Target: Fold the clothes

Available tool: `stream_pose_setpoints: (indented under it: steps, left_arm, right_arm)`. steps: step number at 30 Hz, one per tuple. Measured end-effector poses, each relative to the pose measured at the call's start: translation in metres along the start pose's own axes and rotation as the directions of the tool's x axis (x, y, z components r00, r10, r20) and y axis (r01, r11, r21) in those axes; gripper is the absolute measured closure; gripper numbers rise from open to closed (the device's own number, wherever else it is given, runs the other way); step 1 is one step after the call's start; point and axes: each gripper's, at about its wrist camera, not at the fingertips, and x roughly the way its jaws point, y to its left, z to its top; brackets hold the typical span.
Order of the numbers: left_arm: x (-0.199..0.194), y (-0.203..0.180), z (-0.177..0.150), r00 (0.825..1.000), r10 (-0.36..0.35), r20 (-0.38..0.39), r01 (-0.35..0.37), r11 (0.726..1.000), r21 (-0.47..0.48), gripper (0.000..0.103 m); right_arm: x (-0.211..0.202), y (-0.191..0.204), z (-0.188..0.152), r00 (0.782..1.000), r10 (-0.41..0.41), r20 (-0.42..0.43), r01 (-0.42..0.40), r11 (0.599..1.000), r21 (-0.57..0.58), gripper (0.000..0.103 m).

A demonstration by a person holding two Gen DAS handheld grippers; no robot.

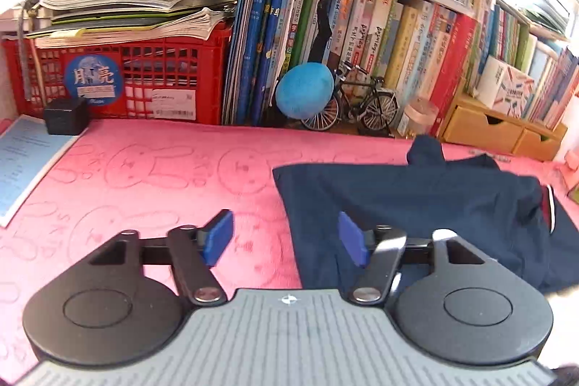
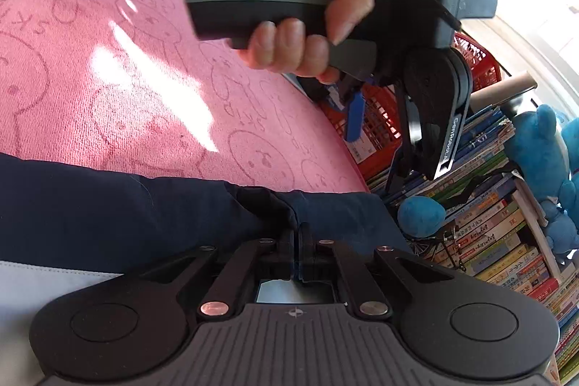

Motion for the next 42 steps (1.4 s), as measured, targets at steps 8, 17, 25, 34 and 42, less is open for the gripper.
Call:
stream_pose_setpoints:
  steps: [8,17,25,34,42]
  left_arm:
    - [-0.064,-0.049,-0.076,0.977,0.145,0.154,-0.184,0.941,0.284,0.006]
    - [-0.036,-0.105,-0.114,0.948,0.246,0.202,-0.318,0.769,0.555,0.001]
    - [-0.034,-0.084,-0.105,0.931,0.328,0.162,-0.366,0.821,0.439,0.000]
    - [-0.034,-0.068,-0.098,0.944,0.311,0.108,-0.329,0.873,0.361,0.000]
    - [-0.033,-0.076,-0.101,0.930,0.340,0.137,-0.366,0.841,0.398,0.000]
  right_arm:
    - [-0.099,-0.102,-0.066,0.999,0.048,-0.019,-0.035,0.900,0.435,0.018]
    - [-0.106,-0.241,-0.241,0.924,-0.085,-0.373,0.382,0.255,0.888,0.010]
    - [-0.092,-0.248,-0.293,0.970,0.027,-0.242,0.243,-0.052,0.969,0.082]
    - [-0.120,-0.247,-0.293,0.892,-0.078,-0.446,0.451,0.091,0.888,0.084]
    - [-0.079,-0.248,-0.289,0.955,0.005,-0.296,0.295,0.028,0.955,0.086]
